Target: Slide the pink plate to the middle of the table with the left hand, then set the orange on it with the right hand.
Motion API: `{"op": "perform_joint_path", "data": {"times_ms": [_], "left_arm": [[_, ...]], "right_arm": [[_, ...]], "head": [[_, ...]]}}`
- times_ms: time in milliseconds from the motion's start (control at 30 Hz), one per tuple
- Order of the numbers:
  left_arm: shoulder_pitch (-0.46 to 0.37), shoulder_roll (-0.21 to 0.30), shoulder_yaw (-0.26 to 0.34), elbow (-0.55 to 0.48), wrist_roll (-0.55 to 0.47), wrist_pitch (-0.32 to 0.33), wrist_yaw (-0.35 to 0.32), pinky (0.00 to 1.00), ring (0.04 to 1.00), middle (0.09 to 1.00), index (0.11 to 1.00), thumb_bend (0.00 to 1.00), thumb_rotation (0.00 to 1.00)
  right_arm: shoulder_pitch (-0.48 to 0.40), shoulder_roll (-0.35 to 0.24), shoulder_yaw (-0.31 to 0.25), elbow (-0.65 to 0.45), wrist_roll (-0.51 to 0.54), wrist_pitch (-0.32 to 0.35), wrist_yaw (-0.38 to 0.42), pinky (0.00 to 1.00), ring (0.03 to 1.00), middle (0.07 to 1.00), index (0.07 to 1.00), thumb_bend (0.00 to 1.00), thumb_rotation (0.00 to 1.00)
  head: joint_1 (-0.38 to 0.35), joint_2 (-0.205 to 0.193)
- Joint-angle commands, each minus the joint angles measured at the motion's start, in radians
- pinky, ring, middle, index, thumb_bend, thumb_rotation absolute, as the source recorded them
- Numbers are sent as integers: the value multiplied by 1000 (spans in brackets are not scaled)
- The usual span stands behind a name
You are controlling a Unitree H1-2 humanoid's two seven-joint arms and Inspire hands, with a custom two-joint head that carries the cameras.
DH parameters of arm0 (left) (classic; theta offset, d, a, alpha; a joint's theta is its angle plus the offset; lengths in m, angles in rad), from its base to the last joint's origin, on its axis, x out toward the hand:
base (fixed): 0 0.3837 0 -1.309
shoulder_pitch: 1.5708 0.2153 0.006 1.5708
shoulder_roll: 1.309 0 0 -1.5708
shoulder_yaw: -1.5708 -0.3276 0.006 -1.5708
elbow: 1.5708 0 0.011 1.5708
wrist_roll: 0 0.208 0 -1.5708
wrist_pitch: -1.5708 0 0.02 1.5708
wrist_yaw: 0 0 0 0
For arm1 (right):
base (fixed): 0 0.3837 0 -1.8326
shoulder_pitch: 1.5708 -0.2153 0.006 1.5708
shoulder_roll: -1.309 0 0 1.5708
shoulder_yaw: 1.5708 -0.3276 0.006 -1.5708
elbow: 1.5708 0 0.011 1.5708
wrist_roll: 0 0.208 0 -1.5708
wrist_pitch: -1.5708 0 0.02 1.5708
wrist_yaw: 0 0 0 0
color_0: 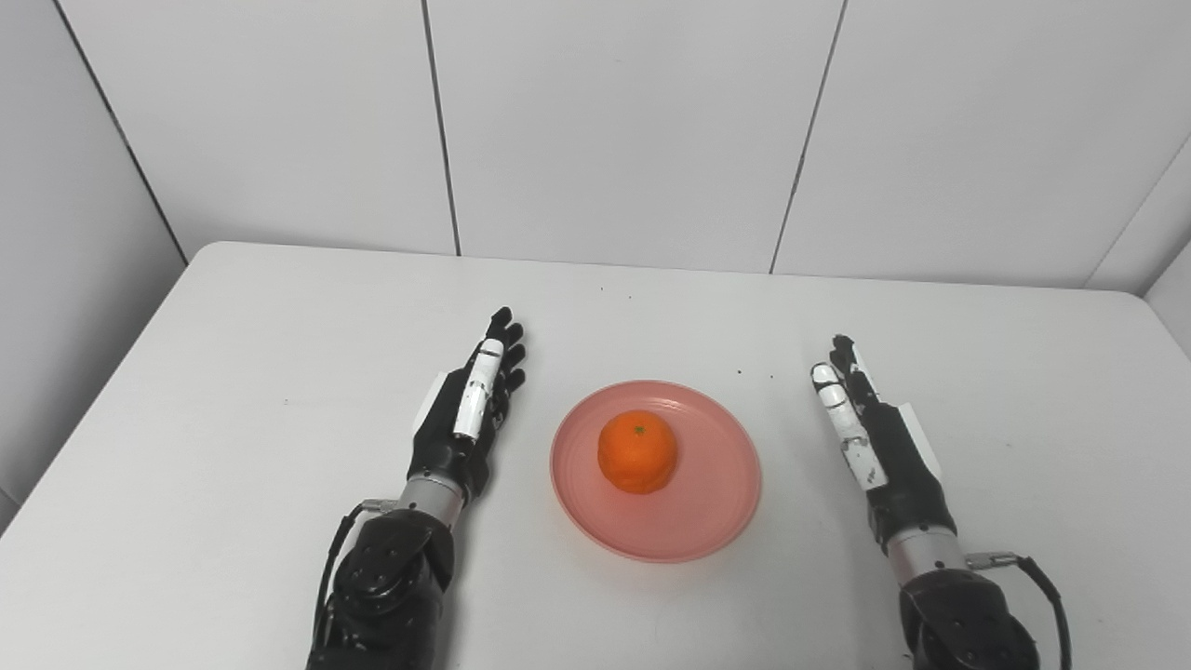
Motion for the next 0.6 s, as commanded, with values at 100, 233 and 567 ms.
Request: {"op": "perform_joint_path", "data": {"times_ms": [100, 233, 567], "left_arm": [[16, -1, -7, -41, 6, -46, -4, 1000, 1000, 1000, 1000, 375, 1000], [27, 8, -14, -37, 11, -71, -14, 1000, 1000, 1000, 1000, 397, 1000], [49, 29, -31, -49, 28, -109, -9, 1000, 1000, 1000, 1000, 367, 1000]], "right_arm": [[-13, -2, 15, 4, 22, -61, -31, 964, 948, 991, 1000, 421, 1000], [-5, -1, 23, 14, 34, -67, -40, 970, 959, 991, 1000, 410, 1000], [18, 16, 46, 11, 72, -91, -62, 929, 960, 980, 989, 341, 1000]], "head": [[5, -2], [16, -14], [5, -33]]}}
